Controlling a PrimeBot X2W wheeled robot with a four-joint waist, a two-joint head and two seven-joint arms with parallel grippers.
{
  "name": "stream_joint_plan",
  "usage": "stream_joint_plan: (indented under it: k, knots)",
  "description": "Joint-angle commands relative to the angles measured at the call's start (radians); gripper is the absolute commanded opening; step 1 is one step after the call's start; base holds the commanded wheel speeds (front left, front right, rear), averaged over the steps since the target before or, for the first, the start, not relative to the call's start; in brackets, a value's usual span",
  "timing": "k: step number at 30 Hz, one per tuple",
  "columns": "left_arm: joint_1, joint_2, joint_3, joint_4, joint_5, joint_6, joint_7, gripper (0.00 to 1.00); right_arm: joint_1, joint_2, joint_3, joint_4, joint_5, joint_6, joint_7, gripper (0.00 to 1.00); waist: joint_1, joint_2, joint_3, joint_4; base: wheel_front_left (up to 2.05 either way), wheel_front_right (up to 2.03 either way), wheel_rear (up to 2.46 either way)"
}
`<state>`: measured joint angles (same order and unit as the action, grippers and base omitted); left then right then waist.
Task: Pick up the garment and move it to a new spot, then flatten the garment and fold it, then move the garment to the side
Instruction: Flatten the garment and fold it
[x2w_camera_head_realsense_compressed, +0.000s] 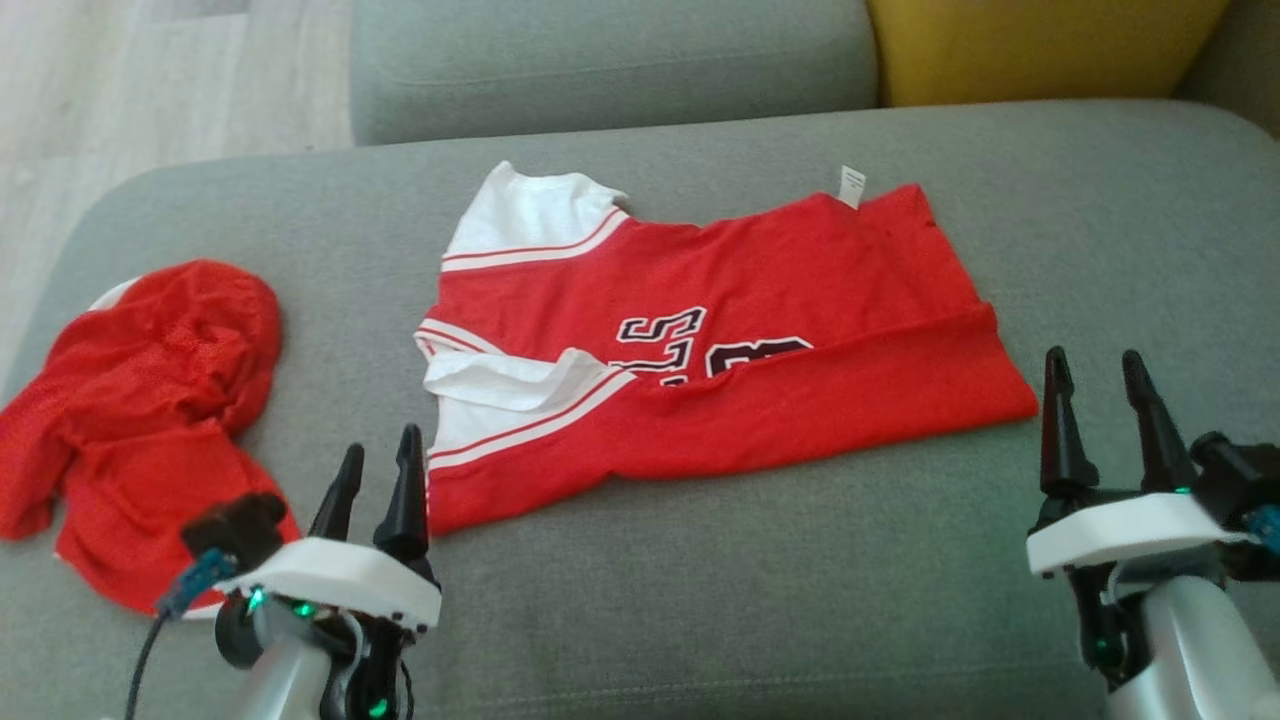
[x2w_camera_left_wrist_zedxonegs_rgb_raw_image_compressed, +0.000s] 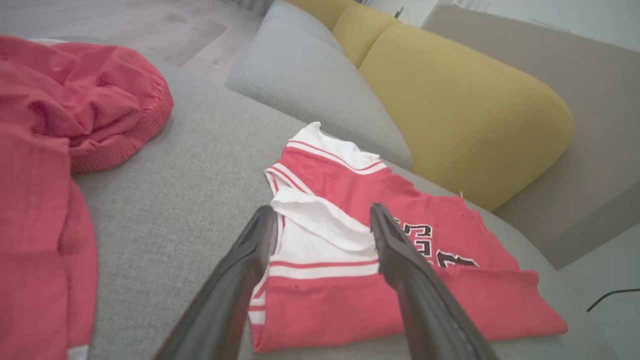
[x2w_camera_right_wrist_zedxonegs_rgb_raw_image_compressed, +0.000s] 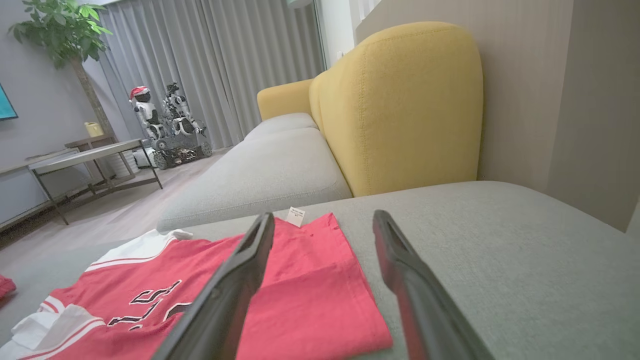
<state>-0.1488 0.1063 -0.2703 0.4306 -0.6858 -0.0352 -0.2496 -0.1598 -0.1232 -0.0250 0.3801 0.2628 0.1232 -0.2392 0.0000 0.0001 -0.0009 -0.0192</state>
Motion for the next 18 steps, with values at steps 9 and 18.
stream_joint_plan:
  k: [9, 18]
  knots:
    - [-0.089, 0.019, 0.019, 0.143, 0.092, 0.026, -0.003, 1.0, -0.047, 0.029, 0.023, -0.068, -0.028, 0.008, -0.018, 1.0, 0.0, -0.0001, 0.03, -0.07, 0.0, 0.0, 0.0]
    - [-0.187, 0.033, -0.01, 0.379, 0.137, 0.1, 0.071, 1.0, -0.062, 0.039, 0.048, -0.074, -0.033, 0.008, -0.019, 1.0, 0.0, -0.0001, 0.055, -0.115, 0.0, 0.0, 0.0]
